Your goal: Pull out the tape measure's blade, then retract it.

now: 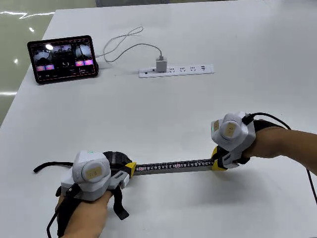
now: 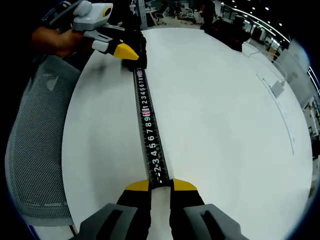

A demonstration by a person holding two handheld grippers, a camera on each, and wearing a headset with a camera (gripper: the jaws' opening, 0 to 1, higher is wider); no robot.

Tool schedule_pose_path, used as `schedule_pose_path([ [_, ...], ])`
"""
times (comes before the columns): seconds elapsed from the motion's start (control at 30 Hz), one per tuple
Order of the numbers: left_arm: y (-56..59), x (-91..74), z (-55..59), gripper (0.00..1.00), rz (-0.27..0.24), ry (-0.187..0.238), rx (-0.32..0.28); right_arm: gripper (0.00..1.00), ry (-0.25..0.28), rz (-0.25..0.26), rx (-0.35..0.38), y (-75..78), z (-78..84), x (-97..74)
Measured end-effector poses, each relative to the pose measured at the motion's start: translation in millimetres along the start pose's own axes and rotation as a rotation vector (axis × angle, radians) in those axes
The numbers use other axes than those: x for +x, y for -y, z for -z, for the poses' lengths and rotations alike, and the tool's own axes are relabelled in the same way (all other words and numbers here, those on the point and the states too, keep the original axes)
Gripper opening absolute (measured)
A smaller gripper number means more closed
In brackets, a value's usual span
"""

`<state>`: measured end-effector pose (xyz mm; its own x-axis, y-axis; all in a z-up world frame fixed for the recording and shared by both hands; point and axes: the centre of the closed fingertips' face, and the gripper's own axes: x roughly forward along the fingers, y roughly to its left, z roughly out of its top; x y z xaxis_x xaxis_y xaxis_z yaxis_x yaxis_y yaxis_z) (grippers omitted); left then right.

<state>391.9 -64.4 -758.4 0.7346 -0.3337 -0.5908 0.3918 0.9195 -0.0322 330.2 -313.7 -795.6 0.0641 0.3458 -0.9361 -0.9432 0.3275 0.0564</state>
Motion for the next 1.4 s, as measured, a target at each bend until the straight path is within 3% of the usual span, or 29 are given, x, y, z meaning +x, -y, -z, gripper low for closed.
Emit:
schedule_pose_path([
  [0.87, 0.4, -0.5, 0.7, 0.59, -0.001, -0.006, -0.005, 0.09, 0.019, -0.001, 0.044, -1.1, -12.9, 5.3],
  [1.4, -0.5, -0.2, 0.0, 0.59, 0.002, 0.010, -0.015, 0.10, 0.020, 0.015, 0.004, -3.9, -21.9, 7.4],
])
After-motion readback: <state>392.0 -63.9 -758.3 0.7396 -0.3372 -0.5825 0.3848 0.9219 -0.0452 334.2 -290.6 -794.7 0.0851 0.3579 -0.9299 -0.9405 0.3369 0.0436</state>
